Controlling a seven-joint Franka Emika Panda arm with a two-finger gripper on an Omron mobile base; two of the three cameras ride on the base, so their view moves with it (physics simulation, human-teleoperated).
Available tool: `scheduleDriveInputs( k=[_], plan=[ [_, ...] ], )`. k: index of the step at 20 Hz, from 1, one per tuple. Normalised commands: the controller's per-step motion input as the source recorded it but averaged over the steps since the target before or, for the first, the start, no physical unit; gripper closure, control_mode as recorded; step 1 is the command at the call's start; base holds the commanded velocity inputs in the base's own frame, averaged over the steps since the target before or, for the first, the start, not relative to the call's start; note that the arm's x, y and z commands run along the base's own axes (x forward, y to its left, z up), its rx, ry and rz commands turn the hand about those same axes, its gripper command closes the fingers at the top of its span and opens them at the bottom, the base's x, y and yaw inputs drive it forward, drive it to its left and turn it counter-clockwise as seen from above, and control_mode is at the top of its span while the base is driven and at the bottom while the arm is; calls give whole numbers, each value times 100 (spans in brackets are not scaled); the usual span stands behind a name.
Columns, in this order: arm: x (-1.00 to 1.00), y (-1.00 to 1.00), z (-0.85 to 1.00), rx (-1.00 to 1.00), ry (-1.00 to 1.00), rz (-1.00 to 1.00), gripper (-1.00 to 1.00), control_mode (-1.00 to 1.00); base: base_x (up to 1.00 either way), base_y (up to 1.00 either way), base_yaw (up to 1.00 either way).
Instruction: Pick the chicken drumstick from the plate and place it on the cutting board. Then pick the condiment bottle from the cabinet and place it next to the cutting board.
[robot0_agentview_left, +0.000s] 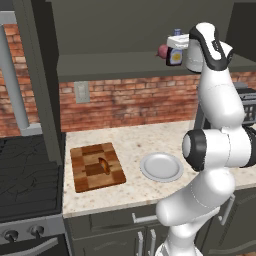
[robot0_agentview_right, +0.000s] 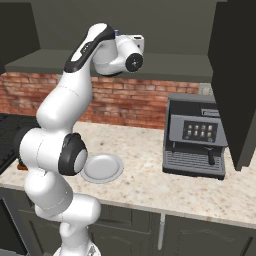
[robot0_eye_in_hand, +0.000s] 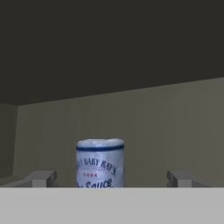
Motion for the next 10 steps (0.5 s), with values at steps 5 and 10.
scheduleDriveInputs(
  k=[5, 10],
  plan=[
    [0, 0, 0, 0, 0, 0, 100, -100, 0, 0, 0],
    [0, 0, 0, 0, 0, 0, 100, -100, 0, 0, 0]
  ],
)
